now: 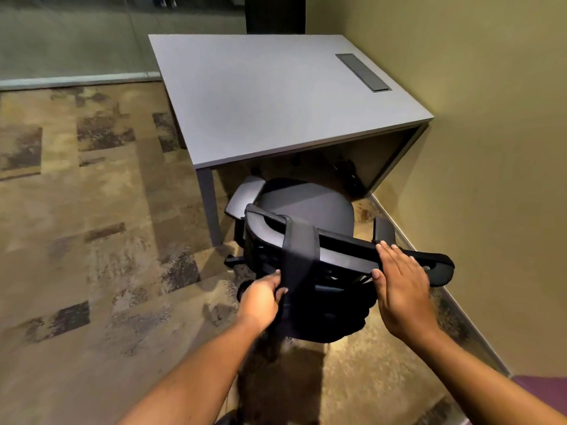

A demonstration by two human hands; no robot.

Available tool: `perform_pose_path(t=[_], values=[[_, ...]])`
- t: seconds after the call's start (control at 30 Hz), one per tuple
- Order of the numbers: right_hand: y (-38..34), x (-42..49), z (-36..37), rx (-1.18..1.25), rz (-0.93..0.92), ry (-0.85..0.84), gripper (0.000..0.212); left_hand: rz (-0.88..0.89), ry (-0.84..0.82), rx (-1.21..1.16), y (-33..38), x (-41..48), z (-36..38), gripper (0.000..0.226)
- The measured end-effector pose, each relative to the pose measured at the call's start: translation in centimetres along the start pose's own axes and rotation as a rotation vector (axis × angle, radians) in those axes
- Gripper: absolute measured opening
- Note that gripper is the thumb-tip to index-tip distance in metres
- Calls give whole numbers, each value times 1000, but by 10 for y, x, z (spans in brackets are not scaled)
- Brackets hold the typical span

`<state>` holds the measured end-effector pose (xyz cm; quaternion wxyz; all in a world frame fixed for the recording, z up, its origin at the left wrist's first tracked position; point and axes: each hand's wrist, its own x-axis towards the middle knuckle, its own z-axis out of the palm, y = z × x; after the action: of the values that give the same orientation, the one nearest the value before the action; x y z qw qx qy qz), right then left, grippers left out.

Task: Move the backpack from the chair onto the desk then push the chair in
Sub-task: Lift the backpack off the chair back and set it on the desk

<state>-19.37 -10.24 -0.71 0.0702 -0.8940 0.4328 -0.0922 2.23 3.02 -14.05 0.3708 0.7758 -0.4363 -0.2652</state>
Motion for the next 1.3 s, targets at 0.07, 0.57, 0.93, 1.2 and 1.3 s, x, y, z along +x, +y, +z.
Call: perform_pose_path(t=[0.07,0.57,0.93,1.2,1.3], values=[[1,1,0,11,-3,0,55,30,7,94,1,-2,-9,14],[-64,12,-26,213,-130,110,44,258,-102,334,24,-62,-73,22],[-177,88,-9,757,183,-176,57,373,23,277,77,-74,-121,32],[-245,113,-2,664,-220,-878,45,417,-12,314,84,-89,-144,35],[-245,99,-8,368,-417,-874,41,375,2,262,79,-96,-151,36]])
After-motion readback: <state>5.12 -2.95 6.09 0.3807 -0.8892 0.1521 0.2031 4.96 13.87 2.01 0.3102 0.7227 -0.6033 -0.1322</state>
